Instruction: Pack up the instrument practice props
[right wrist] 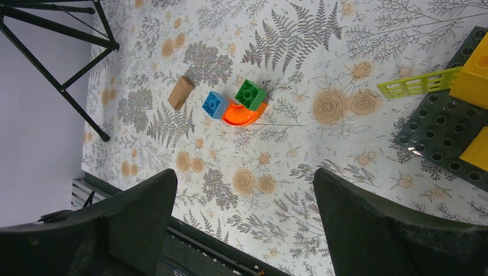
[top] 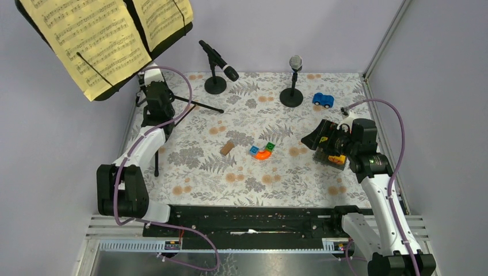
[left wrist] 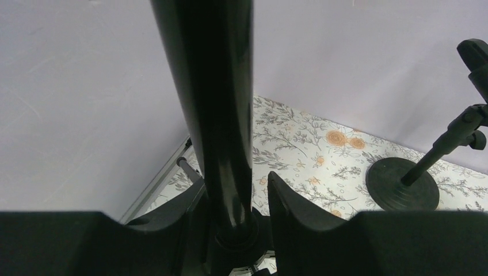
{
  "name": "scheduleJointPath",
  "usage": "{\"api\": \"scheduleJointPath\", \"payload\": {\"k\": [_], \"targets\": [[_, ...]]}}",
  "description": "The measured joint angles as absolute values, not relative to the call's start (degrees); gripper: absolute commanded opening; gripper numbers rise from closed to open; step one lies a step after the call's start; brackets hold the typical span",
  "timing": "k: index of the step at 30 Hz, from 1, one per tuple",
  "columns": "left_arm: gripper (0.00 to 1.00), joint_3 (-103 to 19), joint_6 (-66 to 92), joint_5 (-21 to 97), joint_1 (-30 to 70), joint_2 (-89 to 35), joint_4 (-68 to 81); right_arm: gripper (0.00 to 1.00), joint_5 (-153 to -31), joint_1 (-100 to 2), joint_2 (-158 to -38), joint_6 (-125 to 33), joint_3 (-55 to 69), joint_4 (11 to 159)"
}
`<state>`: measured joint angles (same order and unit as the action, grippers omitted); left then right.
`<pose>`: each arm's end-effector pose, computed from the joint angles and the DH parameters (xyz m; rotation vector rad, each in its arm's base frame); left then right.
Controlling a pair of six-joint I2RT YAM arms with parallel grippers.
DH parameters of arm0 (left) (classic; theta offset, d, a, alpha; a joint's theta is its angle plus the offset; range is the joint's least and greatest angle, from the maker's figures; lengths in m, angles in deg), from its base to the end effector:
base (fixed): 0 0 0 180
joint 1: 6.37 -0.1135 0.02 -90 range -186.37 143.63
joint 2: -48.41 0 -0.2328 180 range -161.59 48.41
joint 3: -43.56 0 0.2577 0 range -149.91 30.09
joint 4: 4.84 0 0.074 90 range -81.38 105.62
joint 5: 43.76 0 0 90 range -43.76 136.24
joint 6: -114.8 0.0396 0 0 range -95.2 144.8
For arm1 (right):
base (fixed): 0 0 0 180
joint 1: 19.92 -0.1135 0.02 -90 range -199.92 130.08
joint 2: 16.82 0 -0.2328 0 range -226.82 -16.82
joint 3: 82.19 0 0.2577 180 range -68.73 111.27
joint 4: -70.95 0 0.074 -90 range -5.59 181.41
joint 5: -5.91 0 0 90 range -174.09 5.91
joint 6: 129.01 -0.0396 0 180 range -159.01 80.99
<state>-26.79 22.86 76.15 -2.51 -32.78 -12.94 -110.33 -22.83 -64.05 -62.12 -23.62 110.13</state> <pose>0.3462 -0.0036 0.2899 -0.3741 1.5794 0.3437 0.2103 0.0282 0.2839 0.0766 2.0849 0.7495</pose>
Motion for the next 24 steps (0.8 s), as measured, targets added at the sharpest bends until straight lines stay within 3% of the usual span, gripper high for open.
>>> {"api": "scheduleJointPath", "payload": {"k": [2,6,18,24], "targets": [[0.32,-26.8,23.5,75.9,-2.7,-33.2,-13.8,0.94,-110.3,-22.8,-64.0,-62.1,-23.6,110.1],[0.01,-26.8,24.9,73.2,-3.3,-34.0,-15.5,0.93,-110.6,-22.8,-64.0,-62.1,-23.6,109.7],[0.0,-26.8,23.4,59.5,-4.4,-33.2,-13.8,0.92,-111.3,-22.8,-63.7,-61.7,-23.6,109.3],[0.0,-25.7,21.8,55.5,1.4,-29.6,-9.5,0.92,-112.3,-22.8,-63.5,-61.5,-23.6,109.3]]}}
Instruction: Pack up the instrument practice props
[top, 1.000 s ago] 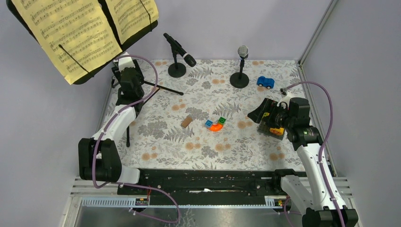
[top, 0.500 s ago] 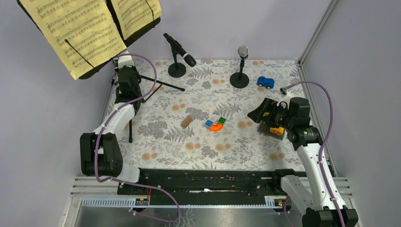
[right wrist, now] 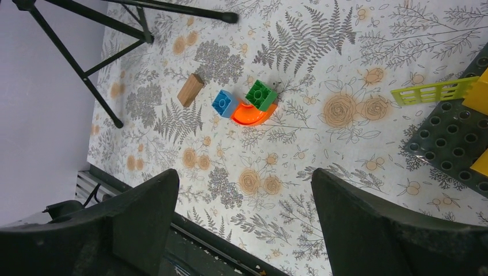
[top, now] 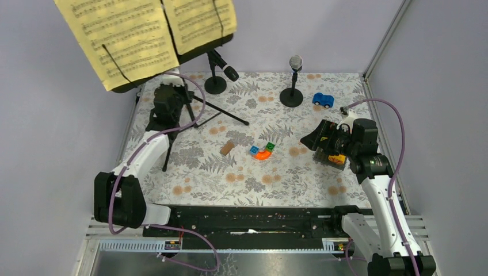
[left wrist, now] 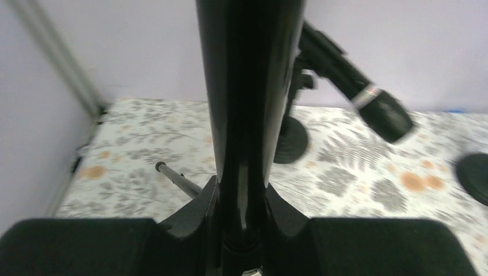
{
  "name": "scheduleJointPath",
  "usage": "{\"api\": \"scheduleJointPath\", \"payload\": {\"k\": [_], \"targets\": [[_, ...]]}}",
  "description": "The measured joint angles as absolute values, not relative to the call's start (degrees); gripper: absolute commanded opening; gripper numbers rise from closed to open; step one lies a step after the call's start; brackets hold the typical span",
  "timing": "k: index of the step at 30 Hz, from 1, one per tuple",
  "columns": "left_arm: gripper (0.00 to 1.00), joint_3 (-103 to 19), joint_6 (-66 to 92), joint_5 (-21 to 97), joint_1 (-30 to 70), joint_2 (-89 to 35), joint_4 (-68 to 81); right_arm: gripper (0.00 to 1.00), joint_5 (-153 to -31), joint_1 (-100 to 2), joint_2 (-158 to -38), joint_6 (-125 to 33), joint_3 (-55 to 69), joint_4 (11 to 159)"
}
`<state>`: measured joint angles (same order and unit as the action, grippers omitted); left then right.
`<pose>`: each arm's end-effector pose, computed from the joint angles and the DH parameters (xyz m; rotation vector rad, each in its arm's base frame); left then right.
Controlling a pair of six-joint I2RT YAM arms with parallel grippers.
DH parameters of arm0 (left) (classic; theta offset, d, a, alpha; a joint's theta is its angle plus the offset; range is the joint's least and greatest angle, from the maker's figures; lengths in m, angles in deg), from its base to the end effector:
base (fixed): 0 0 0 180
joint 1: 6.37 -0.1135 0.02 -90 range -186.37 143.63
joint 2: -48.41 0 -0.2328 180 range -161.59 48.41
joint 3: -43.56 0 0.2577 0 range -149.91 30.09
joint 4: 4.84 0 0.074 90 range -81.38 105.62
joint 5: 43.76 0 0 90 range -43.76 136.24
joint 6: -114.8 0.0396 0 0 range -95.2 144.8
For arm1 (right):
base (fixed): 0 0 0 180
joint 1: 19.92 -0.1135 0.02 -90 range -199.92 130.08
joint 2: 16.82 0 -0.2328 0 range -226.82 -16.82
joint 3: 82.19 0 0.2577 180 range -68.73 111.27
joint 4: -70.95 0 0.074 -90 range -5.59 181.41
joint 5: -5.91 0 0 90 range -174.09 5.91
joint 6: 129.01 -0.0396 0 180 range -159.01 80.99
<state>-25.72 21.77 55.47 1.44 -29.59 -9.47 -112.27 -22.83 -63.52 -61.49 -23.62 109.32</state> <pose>0.3368 -0.0398 0.2941 -0.0546 1.6404 -0.0124 0.2088 0.0293 0.2873 0.0344 2.0612 0.7758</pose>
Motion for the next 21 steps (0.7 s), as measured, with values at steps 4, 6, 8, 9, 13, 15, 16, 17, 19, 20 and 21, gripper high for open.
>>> {"api": "scheduleJointPath", "payload": {"k": [4,6,8,9,13,15,16,17,19,20,21], "targets": [[0.0,-23.8,20.2,53.4,7.6,-27.3,-8.9,0.91,-113.1,-22.8,-63.4,-61.5,-23.6,109.0],[0.0,-22.9,19.6,53.3,11.0,-26.3,-8.9,0.91,-113.7,-22.8,-63.4,-61.6,-23.6,108.6],[0.0,-22.1,18.8,53.4,14.1,-25.6,-9.3,0.91,-114.0,-22.8,-63.4,-61.9,-23.6,107.9],[0.0,-21.8,18.3,53.5,15.6,-25.4,-9.6,0.91,-114.2,-22.8,-63.4,-62.0,-23.6,107.7],[0.0,-21.2,17.0,55.0,20.1,-25.3,-10.5,0.9,-114.7,-22.8,-63.0,-62.7,-23.8,107.4],[0.0,-21.2,16.5,56.7,22.6,-25.6,-10.9,0.9,-114.9,-22.8,-62.6,-62.9,-24.1,107.0],[0.0,-21.2,16.3,57.4,23.7,-25.8,-11.3,0.9,-114.9,-22.8,-62.3,-63.1,-24.3,106.8],[0.0,-21.3,15.9,58.4,24.9,-26.3,-11.8,0.9,-114.9,-22.8,-62.1,-63.3,-24.5,106.7],[0.0,-22.1,15.0,60.1,27.4,-27.8,-12.9,0.9,-114.9,-22.8,-61.7,-63.6,-24.9,106.7],[0.0,-22.3,14.9,60.3,27.7,-28.0,-13.0,0.9,-114.8,-22.8,-61.5,-63.8,-25.0,106.6],[0.0,-22.7,14.5,60.7,28.3,-28.8,-13.5,0.91,-114.8,-22.8,-61.3,-64.0,-25.2,106.6]]}}
